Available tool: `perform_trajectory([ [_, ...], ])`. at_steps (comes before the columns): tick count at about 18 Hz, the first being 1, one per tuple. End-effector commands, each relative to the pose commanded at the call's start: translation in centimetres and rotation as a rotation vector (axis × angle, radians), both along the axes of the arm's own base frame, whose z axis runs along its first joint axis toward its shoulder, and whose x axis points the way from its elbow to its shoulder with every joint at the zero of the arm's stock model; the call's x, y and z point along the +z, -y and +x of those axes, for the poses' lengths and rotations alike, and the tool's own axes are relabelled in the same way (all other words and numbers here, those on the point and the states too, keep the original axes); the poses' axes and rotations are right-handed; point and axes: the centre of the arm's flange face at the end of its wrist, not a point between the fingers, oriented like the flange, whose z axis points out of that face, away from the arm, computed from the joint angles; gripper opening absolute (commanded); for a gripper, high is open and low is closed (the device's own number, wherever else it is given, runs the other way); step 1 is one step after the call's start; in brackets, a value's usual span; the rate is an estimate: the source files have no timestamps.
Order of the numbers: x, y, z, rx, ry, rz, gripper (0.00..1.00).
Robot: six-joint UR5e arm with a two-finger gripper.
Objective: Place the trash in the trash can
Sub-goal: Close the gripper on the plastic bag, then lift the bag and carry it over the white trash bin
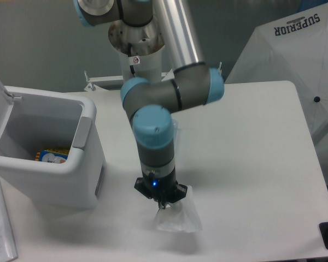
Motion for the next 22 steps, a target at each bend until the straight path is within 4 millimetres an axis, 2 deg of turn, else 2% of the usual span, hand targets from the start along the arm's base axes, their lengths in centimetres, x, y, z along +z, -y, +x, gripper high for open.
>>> perform_trajectory([
  [4, 5.3, 0.6, 1.6, -0.031, 0.011, 0.121, 0.03],
  [11, 13.5, 1.8, 4.0, -0.037, 0.109, 0.345, 0.03],
  [14, 16.0, 2.4, 5.6, -0.052, 0.153, 0.406, 0.04],
  [18, 19.4, 3.9, 9.0, -0.078, 0.252, 0.498, 0.04],
  [22, 21.6, 6.0, 12.6, -0.121, 0.333, 0.536, 0.05],
])
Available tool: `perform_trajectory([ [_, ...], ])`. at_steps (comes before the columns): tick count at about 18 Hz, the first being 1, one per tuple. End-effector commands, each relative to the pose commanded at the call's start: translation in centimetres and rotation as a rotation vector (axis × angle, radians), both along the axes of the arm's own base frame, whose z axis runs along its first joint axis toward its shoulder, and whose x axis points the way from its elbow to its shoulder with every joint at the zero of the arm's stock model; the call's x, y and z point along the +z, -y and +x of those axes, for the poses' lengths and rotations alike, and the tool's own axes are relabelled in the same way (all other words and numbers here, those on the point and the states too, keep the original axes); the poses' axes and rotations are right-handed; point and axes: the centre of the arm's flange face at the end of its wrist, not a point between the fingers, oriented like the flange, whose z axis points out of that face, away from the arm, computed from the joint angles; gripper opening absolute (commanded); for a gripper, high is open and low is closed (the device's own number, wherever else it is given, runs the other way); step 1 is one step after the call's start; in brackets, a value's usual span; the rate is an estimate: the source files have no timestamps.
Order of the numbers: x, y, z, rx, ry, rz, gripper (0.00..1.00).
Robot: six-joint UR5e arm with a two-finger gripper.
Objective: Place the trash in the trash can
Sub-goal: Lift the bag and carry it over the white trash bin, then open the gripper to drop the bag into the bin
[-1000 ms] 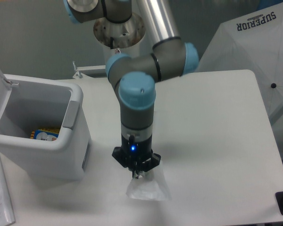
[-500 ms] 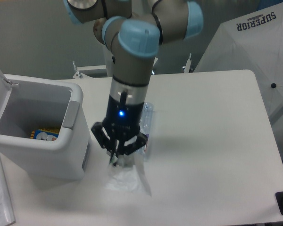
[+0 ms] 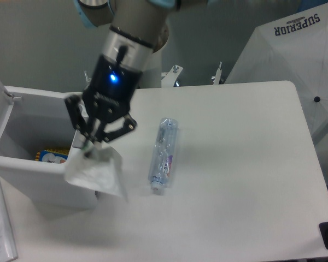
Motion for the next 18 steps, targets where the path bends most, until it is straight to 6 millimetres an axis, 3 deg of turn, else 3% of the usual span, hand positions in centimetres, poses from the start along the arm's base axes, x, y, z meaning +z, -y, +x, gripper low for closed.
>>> perform_trajectory([
  [2, 0.0, 0.9, 2.2, -0.027, 0.018, 0.005, 0.07],
  [4, -1.4, 1.1, 4.4, -0.057, 0.038, -0.012, 0.09],
  [9, -3.1, 0.9, 7.4, -0.105, 0.059, -0.038, 0.19],
  [11, -3.4, 0.6, 8.0, -0.117, 0.063, -0.043, 0.38],
  [13, -3.6, 0.5, 8.0, -0.122, 0.061, -0.044, 0.88],
  [14, -3.6, 0.5, 8.0, -0.122, 0.061, -0.044, 0.98],
  [18, -3.7, 0.7, 8.1, -0.119, 0.063, -0.046, 1.0],
])
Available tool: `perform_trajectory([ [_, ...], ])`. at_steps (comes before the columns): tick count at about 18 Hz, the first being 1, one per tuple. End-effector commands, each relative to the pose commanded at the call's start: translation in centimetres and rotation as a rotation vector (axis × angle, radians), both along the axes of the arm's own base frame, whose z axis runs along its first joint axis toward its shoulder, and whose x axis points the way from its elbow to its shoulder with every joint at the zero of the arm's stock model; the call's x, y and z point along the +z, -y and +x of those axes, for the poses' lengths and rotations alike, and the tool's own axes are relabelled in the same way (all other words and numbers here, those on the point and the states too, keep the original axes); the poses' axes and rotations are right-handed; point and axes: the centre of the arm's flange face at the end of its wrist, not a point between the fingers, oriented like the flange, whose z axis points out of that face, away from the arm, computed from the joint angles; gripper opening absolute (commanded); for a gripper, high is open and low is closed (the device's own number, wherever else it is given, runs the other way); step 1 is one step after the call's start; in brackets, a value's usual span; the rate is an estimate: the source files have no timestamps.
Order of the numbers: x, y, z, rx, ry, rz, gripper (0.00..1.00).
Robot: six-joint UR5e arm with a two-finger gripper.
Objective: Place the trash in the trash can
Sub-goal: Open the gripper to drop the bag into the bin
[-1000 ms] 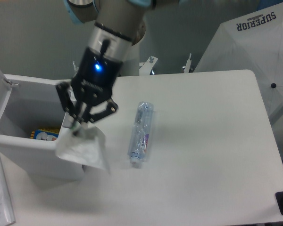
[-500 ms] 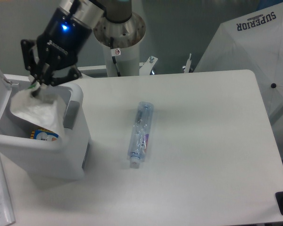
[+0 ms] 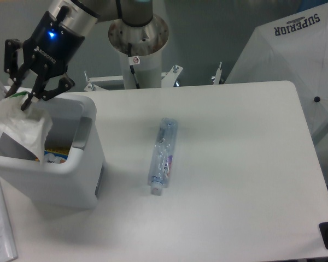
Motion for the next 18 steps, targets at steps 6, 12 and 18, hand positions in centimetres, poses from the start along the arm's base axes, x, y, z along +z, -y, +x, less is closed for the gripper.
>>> perform_trajectory([
  [6, -0.3, -0.1, -0.8, 0.017, -0.008, -0.009, 1.0],
  [12, -2.0, 0.0, -1.7, 0.045, -0.039, -0.059, 1.0],
  [18, -4.1, -0.4, -2.2, 0.059, -0.049, -0.11, 1.0],
])
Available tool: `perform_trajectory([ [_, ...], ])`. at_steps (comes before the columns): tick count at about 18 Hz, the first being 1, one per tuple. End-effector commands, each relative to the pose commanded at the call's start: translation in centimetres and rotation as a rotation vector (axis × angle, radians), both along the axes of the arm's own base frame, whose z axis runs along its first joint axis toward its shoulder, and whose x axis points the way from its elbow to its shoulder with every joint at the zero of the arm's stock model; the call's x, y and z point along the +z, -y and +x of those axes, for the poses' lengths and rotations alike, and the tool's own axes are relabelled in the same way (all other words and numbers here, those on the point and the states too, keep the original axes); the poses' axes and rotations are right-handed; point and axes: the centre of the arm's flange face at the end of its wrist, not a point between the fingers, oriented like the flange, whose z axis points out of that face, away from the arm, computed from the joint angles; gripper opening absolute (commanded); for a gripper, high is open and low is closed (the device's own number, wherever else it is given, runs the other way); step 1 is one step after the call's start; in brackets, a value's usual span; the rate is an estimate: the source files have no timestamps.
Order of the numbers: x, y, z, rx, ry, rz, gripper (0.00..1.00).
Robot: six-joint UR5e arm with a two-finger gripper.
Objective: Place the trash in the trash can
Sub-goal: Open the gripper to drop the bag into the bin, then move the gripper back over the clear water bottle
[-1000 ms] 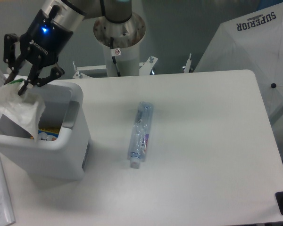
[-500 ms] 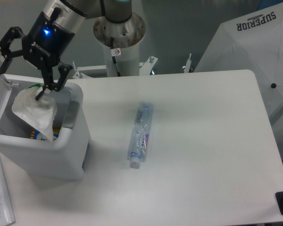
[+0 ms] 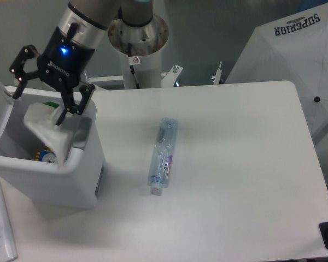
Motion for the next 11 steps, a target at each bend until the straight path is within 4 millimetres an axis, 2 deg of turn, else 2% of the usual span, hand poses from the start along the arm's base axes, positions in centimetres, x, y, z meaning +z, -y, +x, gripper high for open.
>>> perform_trajectory([
  [2, -0.4, 0.0, 0.0, 0.001, 0.003, -0.008, 1.0],
  [6, 1.3, 0.0, -0.7, 0.012, -0.019, 0.019, 1.0],
  [9, 2.7, 1.2, -4.7, 0.084, -0.04, 0.042, 1.0],
  [11, 2.4, 1.1, -7.8, 0.118, -0.046, 0.041, 1.0],
])
